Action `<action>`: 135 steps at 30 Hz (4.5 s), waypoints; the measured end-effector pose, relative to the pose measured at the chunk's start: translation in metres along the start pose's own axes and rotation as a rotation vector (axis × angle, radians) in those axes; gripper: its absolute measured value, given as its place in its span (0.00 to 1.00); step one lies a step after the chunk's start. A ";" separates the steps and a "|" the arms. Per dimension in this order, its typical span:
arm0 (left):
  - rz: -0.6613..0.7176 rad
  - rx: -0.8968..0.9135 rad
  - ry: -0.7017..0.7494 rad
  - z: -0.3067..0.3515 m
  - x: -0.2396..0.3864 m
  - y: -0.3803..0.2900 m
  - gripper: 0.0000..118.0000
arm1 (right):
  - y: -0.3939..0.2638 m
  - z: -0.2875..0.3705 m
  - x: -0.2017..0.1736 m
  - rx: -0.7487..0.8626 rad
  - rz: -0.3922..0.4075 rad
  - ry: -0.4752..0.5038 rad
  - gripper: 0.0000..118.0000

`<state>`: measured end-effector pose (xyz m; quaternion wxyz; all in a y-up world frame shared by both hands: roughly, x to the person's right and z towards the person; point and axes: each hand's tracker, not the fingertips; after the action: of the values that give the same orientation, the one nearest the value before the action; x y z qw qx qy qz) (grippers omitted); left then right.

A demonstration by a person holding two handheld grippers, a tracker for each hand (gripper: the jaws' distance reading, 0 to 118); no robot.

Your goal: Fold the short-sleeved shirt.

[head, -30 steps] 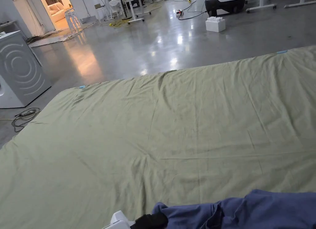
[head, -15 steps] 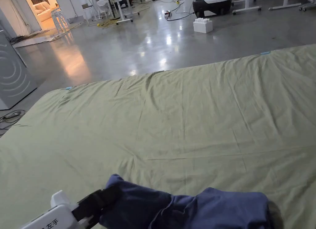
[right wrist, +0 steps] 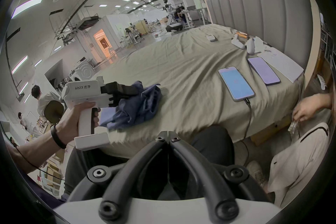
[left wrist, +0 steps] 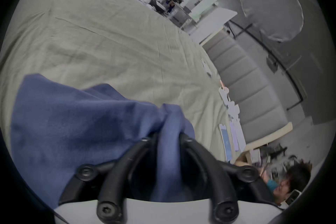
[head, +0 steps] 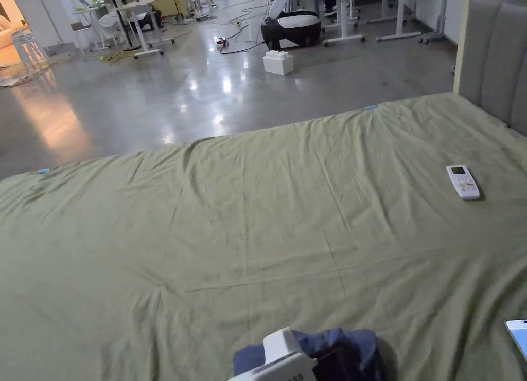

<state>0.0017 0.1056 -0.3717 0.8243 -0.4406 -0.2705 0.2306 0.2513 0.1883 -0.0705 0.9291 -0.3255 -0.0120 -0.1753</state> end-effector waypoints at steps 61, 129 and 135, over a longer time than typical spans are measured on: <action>0.159 0.078 -0.128 0.118 -0.137 0.009 0.88 | 0.100 -0.287 -0.065 -0.537 0.075 0.129 0.01; -0.598 0.728 0.514 0.348 0.033 0.036 0.50 | 0.150 -0.022 -0.098 0.425 0.366 0.138 0.00; -0.599 0.772 0.499 0.364 0.063 -0.002 0.06 | 0.133 0.011 -0.088 0.457 0.374 0.105 0.00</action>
<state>-0.1873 0.3620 -0.1856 0.9949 -0.0511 -0.0759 -0.0431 0.2136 0.3192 -0.1539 0.9938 -0.0950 0.0570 -0.0102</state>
